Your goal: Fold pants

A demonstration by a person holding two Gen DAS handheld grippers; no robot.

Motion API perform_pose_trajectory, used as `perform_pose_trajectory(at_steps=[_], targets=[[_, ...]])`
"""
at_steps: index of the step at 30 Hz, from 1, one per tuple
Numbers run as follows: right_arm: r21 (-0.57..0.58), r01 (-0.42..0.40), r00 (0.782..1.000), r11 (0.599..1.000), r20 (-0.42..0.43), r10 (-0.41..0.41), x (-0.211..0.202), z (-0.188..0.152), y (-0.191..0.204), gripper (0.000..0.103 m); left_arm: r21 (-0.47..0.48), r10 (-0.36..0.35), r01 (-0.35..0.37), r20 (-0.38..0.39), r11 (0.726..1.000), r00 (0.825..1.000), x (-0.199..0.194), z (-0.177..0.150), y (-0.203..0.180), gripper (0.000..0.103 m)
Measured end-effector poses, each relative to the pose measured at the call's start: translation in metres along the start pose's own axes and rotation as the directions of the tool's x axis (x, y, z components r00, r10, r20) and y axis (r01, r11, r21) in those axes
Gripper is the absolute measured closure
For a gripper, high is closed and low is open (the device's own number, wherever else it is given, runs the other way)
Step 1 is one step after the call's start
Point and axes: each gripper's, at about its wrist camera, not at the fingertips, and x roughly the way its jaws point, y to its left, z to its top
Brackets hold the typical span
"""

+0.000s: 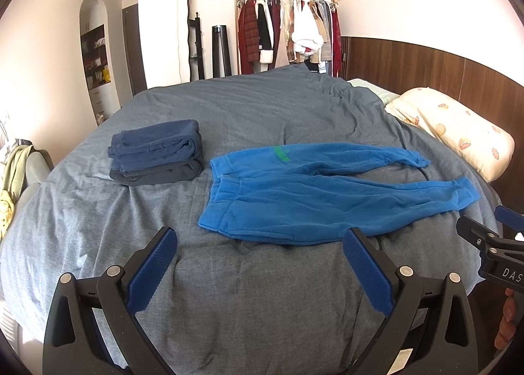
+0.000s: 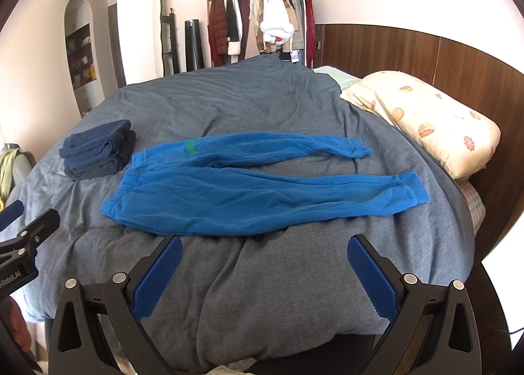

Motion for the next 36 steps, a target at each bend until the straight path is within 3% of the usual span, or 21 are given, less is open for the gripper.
perform_pose_trajectory(at_steps=[13, 20, 25, 29, 36], targets=[[0.008, -0.015, 0.999, 1.000, -0.034, 0.016, 0.015, -0.002, 0.001, 0.001, 0.012, -0.021, 0.021, -0.028, 1.000, 0.999, 0.018, 0.003, -0.005, 0.000], [0.001, 0.005, 1.000, 1.000, -0.001, -0.005, 0.029, 0.004, -0.002, 0.001, 0.048, -0.043, 0.043, -0.011, 0.998, 0.999, 0.042, 0.019, -0.018, 0.000], [0.023, 0.021, 1.000, 0.999, 0.020, -0.022, 0.046, 0.017, -0.012, 0.001, 0.110, -0.078, 0.076, 0.007, 0.991, 0.997, 0.069, 0.037, -0.037, 0.000], [0.057, 0.024, 1.000, 0.998, 0.015, -0.025, 0.069, 0.030, -0.023, 0.001, 0.123, -0.140, 0.140, -0.010, 0.983, 0.990, 0.098, 0.054, -0.049, 0.000], [0.088, 0.048, 0.999, 0.995, -0.002, -0.048, 0.117, 0.057, -0.038, 0.001, 0.152, -0.185, 0.186, -0.020, 0.971, 0.983, 0.154, 0.082, -0.070, 0.000]])
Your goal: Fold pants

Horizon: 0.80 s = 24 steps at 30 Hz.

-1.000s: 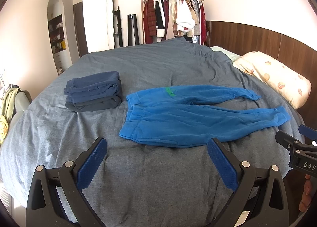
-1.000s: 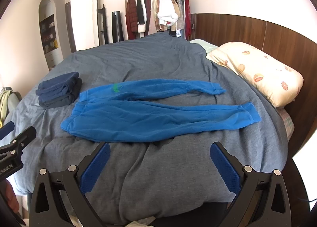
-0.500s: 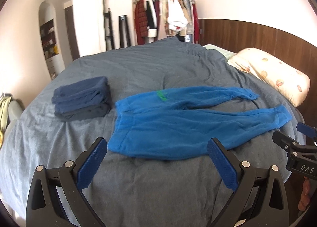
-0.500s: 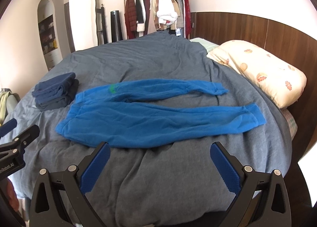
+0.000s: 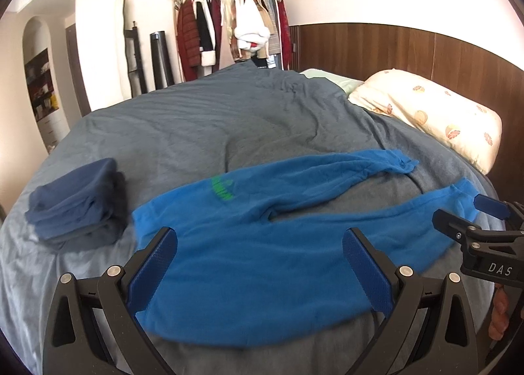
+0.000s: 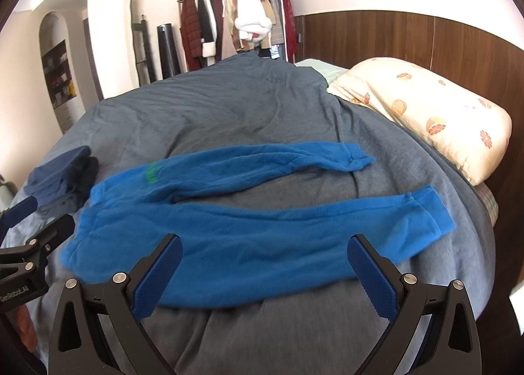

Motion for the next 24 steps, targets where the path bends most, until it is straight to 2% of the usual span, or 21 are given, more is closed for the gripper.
perform_pose_trajectory(at_steps=[4, 13, 19, 24], targets=[[-0.003, 0.004, 1.000, 1.000, -0.017, -0.004, 0.027, 0.020, 0.001, 0.002, 0.006, -0.027, 0.028, -0.028, 1.000, 0.999, 0.029, 0.024, 0.000, 0.002], [0.001, 0.057, 0.997, 0.998, -0.047, -0.056, 0.046, 0.096, -0.005, 0.002, 0.055, -0.049, 0.054, -0.081, 0.997, 0.995, 0.050, 0.098, -0.015, 0.002], [0.011, 0.059, 0.996, 0.998, -0.062, -0.058, 0.055, 0.149, -0.028, 0.002, 0.059, -0.073, 0.081, -0.127, 0.995, 0.989, 0.070, 0.141, -0.045, 0.002], [0.018, 0.050, 0.997, 0.999, -0.063, -0.049, 0.074, 0.174, -0.055, 0.002, 0.022, -0.092, 0.096, -0.142, 0.995, 0.986, 0.100, 0.161, -0.066, 0.002]])
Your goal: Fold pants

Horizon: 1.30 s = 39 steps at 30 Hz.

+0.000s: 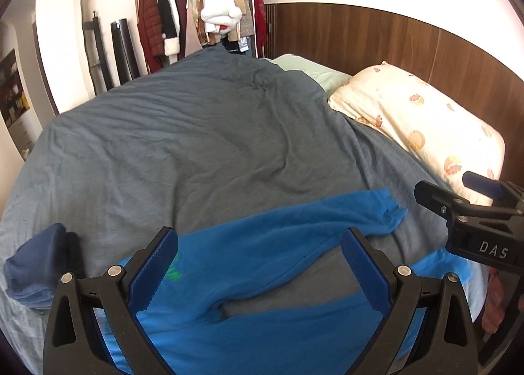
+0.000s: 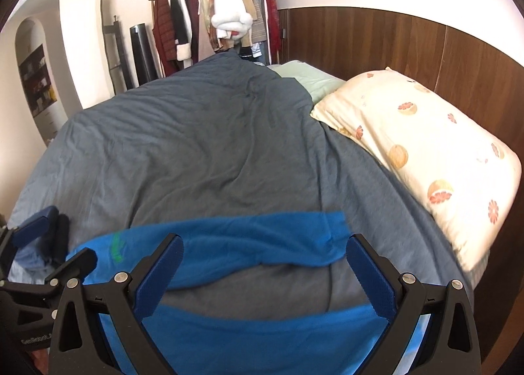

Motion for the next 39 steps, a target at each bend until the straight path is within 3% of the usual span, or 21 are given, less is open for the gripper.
perform_pose_trajectory(at_steps=[9, 23, 35, 39], targets=[[-0.008, 0.024, 0.999, 1.000, -0.042, -0.024, 0.054, 0.017, -0.040, 0.008, -0.012, 0.025, -0.025, -0.043, 1.000, 0.999, 0.072, 0.020, -0.035, 0.004], [-0.035, -0.018, 0.979, 0.999, -0.202, 0.011, 0.174, 0.021, -0.102, 0.039, 0.013, 0.030, -0.029, -0.131, 0.999, 0.991, 0.167, 0.025, -0.082, 0.005], [0.005, 0.010, 0.948, 1.000, -0.317, -0.008, 0.248, -0.001, -0.136, 0.058, 0.043, 0.007, 0.001, -0.167, 0.999, 0.986, 0.216, 0.018, -0.107, 0.005], [0.017, 0.000, 0.939, 1.000, -0.345, 0.005, 0.263, -0.006, -0.144, 0.059, 0.037, -0.007, 0.014, -0.183, 0.999, 0.983, 0.222, 0.014, -0.107, 0.005]])
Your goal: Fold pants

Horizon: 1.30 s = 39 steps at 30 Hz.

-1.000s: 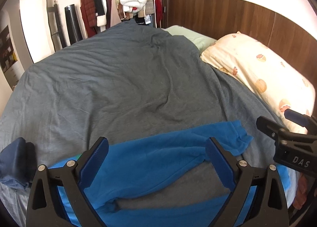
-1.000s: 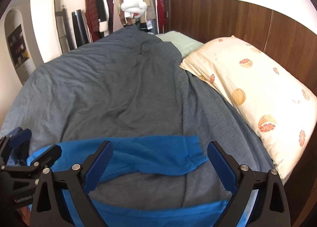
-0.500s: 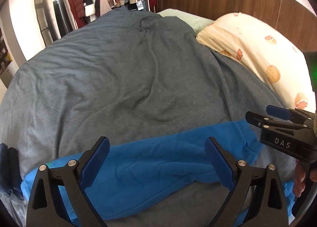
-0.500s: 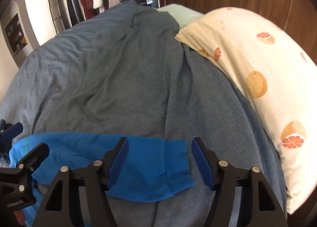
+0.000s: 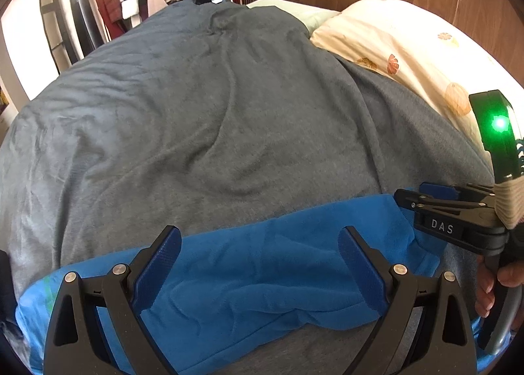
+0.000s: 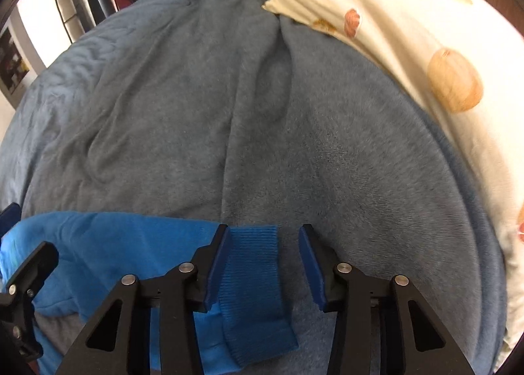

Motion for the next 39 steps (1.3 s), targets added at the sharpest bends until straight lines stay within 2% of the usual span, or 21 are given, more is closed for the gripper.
perform_pose_trajectory(at_steps=[1, 5, 7, 8, 10, 14, 16, 20, 22, 29, 34, 36, 37, 38, 39], targets=[[0.003, -0.009, 1.000, 1.000, -0.009, 0.009, 0.003, 0.000, -0.001, 0.059, 0.001, -0.004, 0.004, -0.007, 1.000, 1.000, 0.002, -0.001, 0.000, 0.005], [0.001, -0.049, 0.998, 0.999, -0.029, 0.049, 0.012, 0.002, -0.002, 0.073, 0.006, -0.010, 0.010, -0.015, 1.000, 1.000, 0.005, -0.002, -0.001, 0.005], [0.003, -0.061, 0.997, 0.998, -0.038, 0.061, 0.016, 0.002, -0.001, 0.077, 0.008, -0.008, 0.009, -0.015, 1.000, 1.000, 0.005, -0.003, -0.001, 0.005], [-0.006, -0.051, 0.998, 0.999, -0.038, 0.050, 0.017, 0.003, 0.000, 0.085, 0.008, -0.008, 0.008, -0.015, 1.000, 1.000, 0.005, -0.003, -0.001, 0.005], [-0.024, -0.019, 0.999, 1.000, -0.028, 0.018, 0.016, 0.003, 0.001, 0.094, 0.007, -0.005, 0.006, -0.014, 1.000, 1.000, 0.005, -0.003, -0.001, 0.005], [-0.009, -0.019, 1.000, 1.000, 0.012, 0.019, 0.003, 0.006, 0.000, 0.097, -0.002, -0.004, 0.004, -0.011, 1.000, 1.000, 0.006, -0.002, 0.002, 0.005], [-0.018, 0.007, 0.998, 1.000, 0.067, -0.006, -0.010, 0.011, 0.003, 0.097, -0.004, 0.008, -0.008, 0.003, 1.000, 1.000, 0.004, -0.002, 0.003, 0.005], [-0.030, 0.052, 0.985, 0.998, 0.165, -0.046, -0.022, 0.029, 0.005, 0.097, 0.000, 0.019, -0.019, 0.023, 1.000, 1.000, 0.000, -0.002, 0.003, 0.005], [-0.053, 0.083, 0.980, 0.995, 0.186, -0.071, -0.017, 0.039, 0.008, 0.098, 0.003, 0.022, -0.022, 0.022, 1.000, 1.000, 0.000, -0.003, 0.004, 0.005], [-0.094, 0.130, 0.982, 0.987, 0.146, -0.115, 0.012, 0.040, 0.011, 0.098, -0.007, 0.054, -0.054, 0.023, 0.999, 0.998, 0.002, -0.005, 0.013, 0.005], [-0.083, 0.147, 0.985, 0.986, 0.107, -0.138, 0.023, 0.038, 0.013, 0.097, -0.030, 0.052, -0.052, 0.008, 0.998, 0.999, 0.000, -0.004, 0.021, 0.005], [-0.085, 0.156, 0.984, 0.984, 0.101, -0.148, 0.022, 0.038, 0.013, 0.095, -0.033, 0.046, -0.046, 0.014, 0.998, 0.999, -0.005, -0.002, 0.024, 0.005], [-0.079, 0.154, 0.985, 0.985, 0.095, -0.147, 0.020, 0.040, 0.014, 0.087, -0.036, 0.046, -0.045, 0.022, 0.998, 0.999, -0.009, -0.001, 0.026, 0.005], [-0.072, 0.149, 0.985, 0.986, 0.101, -0.141, 0.014, 0.039, 0.015, 0.074, -0.037, 0.044, -0.042, 0.029, 0.998, 0.999, -0.013, 0.000, 0.027, 0.005], [-0.066, 0.144, 0.984, 0.987, 0.111, -0.136, 0.008, 0.039, 0.017, 0.068, -0.038, 0.040, -0.039, 0.036, 0.999, 0.999, -0.018, 0.001, 0.028, 0.005]])
